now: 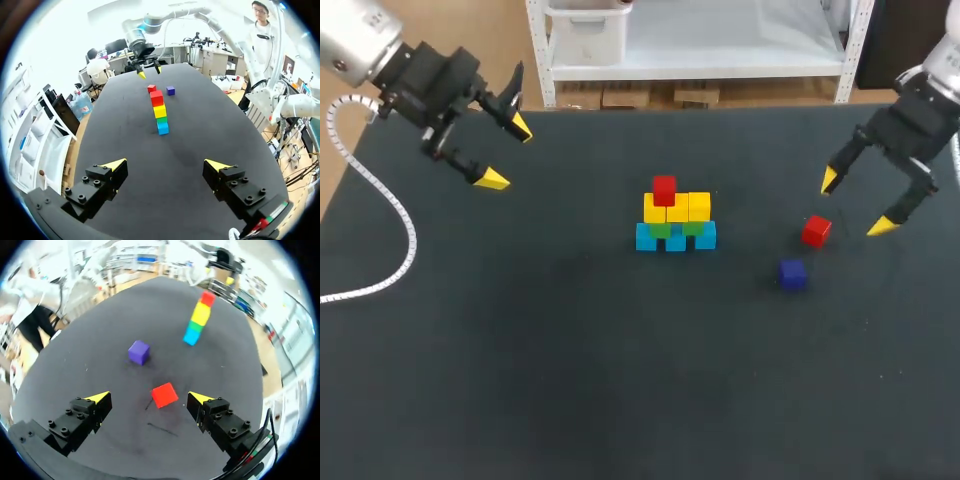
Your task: Place the blue cubes, place green cubes on the blue cubes, place the yellow cubes on the green cubes, then place the red cubes on the yellow cubes, and place purple cube on the red cubes.
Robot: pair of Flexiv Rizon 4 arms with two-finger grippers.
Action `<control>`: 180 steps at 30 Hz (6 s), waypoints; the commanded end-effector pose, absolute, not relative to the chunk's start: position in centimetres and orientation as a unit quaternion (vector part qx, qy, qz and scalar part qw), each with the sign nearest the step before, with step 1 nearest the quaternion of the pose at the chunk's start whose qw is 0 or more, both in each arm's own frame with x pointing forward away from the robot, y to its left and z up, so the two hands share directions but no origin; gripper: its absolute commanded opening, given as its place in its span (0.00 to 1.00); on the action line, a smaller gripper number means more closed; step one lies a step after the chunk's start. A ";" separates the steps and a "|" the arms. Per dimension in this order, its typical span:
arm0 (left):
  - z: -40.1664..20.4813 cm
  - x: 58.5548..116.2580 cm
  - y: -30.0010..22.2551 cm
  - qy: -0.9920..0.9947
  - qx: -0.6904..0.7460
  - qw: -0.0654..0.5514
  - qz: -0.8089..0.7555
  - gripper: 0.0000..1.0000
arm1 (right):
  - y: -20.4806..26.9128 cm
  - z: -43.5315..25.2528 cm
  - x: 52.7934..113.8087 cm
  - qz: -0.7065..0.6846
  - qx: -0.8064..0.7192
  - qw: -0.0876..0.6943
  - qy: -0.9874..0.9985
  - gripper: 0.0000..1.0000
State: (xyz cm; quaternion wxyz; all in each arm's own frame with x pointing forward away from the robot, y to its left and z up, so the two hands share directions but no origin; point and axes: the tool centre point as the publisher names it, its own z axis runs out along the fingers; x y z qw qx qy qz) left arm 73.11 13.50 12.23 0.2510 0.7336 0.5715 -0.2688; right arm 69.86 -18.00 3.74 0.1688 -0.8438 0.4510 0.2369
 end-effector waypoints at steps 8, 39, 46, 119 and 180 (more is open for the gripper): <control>12.2 73.2 13.5 0.571 0.734 0.251 -0.269 1.00 | -16.4 1.6 71.5 0.190 -0.975 0.082 0.086 1.00; 12.2 73.2 13.5 0.571 0.734 0.251 -0.269 1.00 | -15.6 0.2 72.0 0.214 -0.930 0.126 0.270 1.00; 12.2 73.2 13.5 0.571 0.734 0.251 -0.269 1.00 | -15.2 -0.3 72.0 0.211 -0.929 0.117 0.281 0.45; 12.2 73.2 13.5 0.571 0.734 0.251 -0.269 1.00 | 2.8 9.3 71.0 0.137 -0.602 0.171 0.768 0.00; 12.2 73.2 13.5 0.571 0.734 0.251 -0.269 1.00 | 3.3 8.0 71.4 0.128 -0.655 0.191 0.719 0.00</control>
